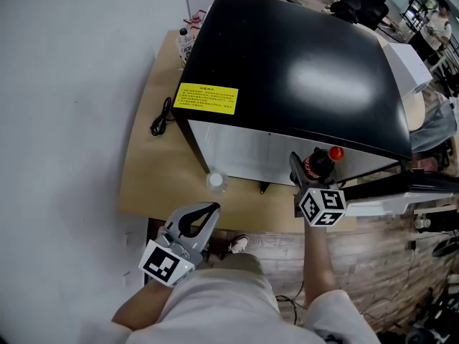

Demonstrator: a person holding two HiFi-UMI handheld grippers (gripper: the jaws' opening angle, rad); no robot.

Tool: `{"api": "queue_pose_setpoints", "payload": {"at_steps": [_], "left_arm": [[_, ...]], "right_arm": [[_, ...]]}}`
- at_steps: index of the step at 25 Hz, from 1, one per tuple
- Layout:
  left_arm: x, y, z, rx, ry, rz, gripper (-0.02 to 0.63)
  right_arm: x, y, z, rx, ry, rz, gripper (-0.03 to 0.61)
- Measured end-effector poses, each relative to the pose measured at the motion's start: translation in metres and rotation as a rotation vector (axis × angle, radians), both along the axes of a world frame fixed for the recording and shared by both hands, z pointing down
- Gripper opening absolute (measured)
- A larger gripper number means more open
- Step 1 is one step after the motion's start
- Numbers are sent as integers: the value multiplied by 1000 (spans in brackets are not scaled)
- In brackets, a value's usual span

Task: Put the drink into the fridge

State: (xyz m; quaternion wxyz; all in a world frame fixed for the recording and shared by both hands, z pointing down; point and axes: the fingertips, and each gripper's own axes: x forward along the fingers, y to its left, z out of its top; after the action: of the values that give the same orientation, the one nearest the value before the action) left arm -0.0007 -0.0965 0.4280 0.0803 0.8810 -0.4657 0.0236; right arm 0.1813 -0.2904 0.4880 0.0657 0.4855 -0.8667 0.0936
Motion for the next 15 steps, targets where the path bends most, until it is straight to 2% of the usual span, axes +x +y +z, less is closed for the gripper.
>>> {"api": "queue_pose_setpoints", "payload": {"at_steps": [6, 10, 15], "left_arm": [[-11, 6, 3, -18, -25, -45, 15], [-17, 5, 3, 11, -28, -78, 15], [-19, 7, 5, -1, -38, -99, 14]], "right_arm": [[-6, -16, 25, -3, 37, 0, 311], [-7, -29, 40, -19, 26, 12, 311], [-7, -43, 52, -28, 24, 35, 311]]}}
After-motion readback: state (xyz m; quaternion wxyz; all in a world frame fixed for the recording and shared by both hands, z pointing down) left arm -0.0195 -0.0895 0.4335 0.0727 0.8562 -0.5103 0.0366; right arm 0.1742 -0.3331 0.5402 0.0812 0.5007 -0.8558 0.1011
